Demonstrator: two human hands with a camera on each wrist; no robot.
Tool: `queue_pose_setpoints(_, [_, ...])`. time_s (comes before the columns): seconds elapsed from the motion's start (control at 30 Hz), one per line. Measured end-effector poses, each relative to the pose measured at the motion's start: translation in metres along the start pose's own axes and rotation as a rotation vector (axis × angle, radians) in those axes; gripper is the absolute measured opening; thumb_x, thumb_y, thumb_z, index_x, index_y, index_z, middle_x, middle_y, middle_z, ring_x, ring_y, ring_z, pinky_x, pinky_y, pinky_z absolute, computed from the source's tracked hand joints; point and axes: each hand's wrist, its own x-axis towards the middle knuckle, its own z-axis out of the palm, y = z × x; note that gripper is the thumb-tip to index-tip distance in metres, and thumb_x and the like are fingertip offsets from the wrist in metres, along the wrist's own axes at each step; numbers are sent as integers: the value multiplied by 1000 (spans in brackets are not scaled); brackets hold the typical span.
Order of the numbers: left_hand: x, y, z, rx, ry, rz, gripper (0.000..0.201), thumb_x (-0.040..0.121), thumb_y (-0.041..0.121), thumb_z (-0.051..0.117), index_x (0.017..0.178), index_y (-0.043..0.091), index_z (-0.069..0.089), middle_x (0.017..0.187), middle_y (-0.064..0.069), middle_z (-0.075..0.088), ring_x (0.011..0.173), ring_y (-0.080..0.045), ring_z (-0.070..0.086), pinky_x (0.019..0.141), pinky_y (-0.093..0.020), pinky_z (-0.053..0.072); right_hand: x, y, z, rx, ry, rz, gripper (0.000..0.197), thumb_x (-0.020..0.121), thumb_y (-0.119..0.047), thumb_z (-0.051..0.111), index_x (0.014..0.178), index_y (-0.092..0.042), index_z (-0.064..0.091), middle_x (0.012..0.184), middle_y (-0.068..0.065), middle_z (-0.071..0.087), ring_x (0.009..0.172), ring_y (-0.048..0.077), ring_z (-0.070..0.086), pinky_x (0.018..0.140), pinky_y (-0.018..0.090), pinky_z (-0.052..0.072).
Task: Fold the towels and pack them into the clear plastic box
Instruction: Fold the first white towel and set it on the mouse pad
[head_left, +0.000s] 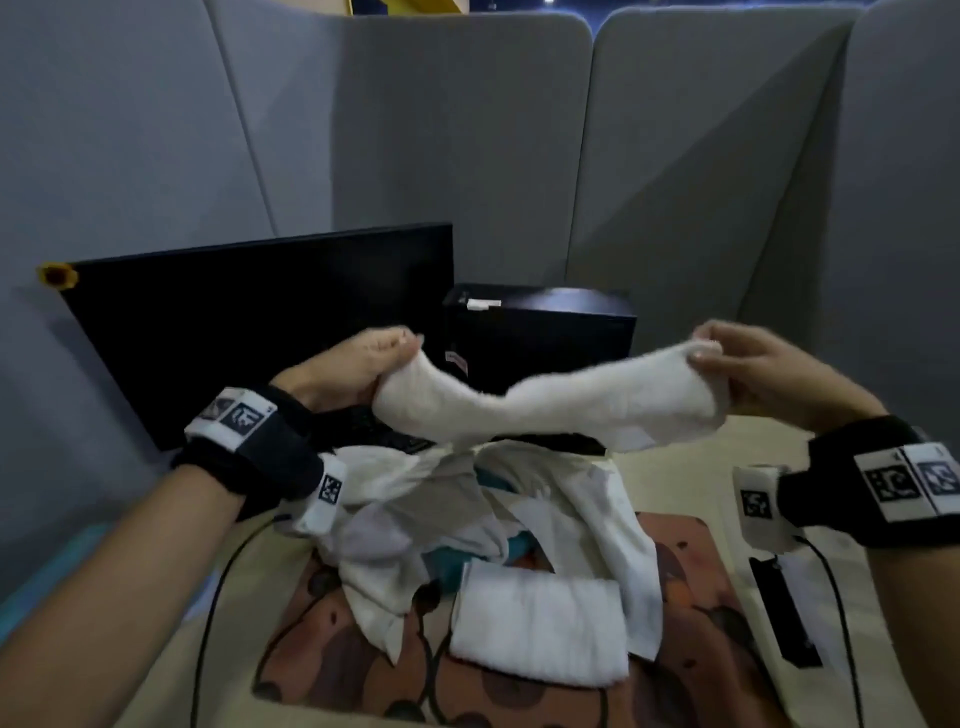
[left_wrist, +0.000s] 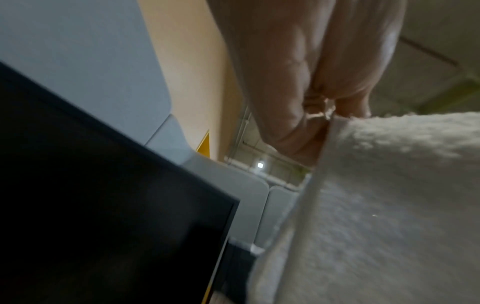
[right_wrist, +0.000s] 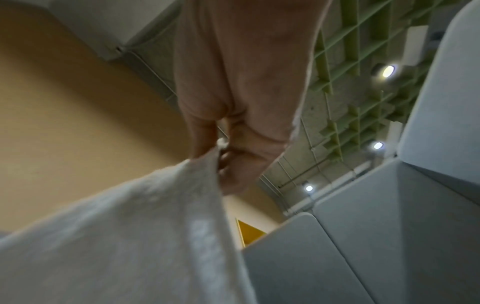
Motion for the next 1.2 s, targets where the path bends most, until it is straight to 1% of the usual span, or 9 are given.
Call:
queue_pose_setpoints(0.17, [-30, -109, 12, 52, -411, -417, 52, 57, 66, 73, 83, 22, 63, 78, 1, 59, 72, -17, 57, 61, -28, 47, -42, 99, 23, 22, -376, 376, 50, 47, -54, 85, 77, -21, 62, 72, 4, 59, 61, 20, 55, 48, 26, 45])
queue_pose_setpoints(0.3, [-40, -129, 26, -11, -515, -598, 28, 74, 44, 69, 73, 20, 54, 62, 4, 50, 47, -6, 50, 43, -18, 47, -57, 138, 29, 14, -520, 497, 37, 60, -53, 80, 74, -24, 61, 70, 2, 53, 58, 19, 46, 49, 27, 34])
queue_pose_setpoints(0.4, [-26, -127, 27, -40, -352, -566, 20, 92, 17, 51, 73, 14, 50, 63, 3, 51, 53, -8, 55, 52, -22, 52, -45, 149, 30, 32, -420, 574, 41, 66, -46, 78, 86, -15, 62, 76, 6, 57, 62, 23, 50, 53, 29, 41])
queue_pose_setpoints(0.57, [21, -139, 30, -55, 147, -383, 18, 93, 16, 51, 76, 14, 55, 75, 1, 59, 73, -14, 57, 68, -24, 48, 4, 170, 30, -13, -10, 647, 12, 91, -23, 54, 84, -14, 56, 80, 9, 58, 70, 21, 57, 70, 38, 49])
queue_pose_setpoints(0.7, [55, -166, 52, 3, 341, -342, 17, 93, 11, 52, 108, 6, 53, 95, -9, 57, 91, -23, 53, 67, -23, 44, 36, 213, 40, -184, 320, 729, 23, 85, -30, 54, 99, -11, 53, 97, 14, 60, 84, 29, 57, 73, 39, 51])
queue_pose_setpoints(0.8, [66, -195, 70, 108, 331, -414, 44, 90, 9, 55, 131, 2, 39, 129, -16, 47, 114, -28, 49, 85, -30, 45, 35, 229, 61, -330, 219, 872, 51, 79, -44, 60, 118, -17, 42, 109, 9, 57, 90, 27, 57, 74, 33, 48])
queue_pose_setpoints(0.97, [74, -227, 71, 519, 162, -425, 59, 88, 21, 59, 139, 10, 32, 147, -11, 33, 135, -26, 34, 111, -39, 30, 38, 243, 78, -222, 257, 865, 58, 85, -17, 63, 132, -4, 32, 115, 17, 56, 101, 32, 57, 80, 39, 51])
queue_pose_setpoints(1.1, [87, -221, 78, 701, 154, -327, 56, 87, 23, 56, 138, 16, 34, 148, -6, 28, 136, -25, 29, 113, -40, 26, 44, 248, 76, -139, 224, 897, 44, 70, -27, 72, 106, -5, 59, 85, 8, 66, 74, 24, 63, 68, 32, 54])
queue_pose_setpoints(1.2, [102, -209, 91, 690, 99, -222, 56, 86, 24, 58, 136, 19, 35, 147, -4, 26, 135, -27, 30, 113, -39, 27, 43, 230, 83, -168, 270, 768, 32, 66, -41, 65, 80, -13, 57, 72, 1, 61, 66, 19, 56, 59, 26, 44])
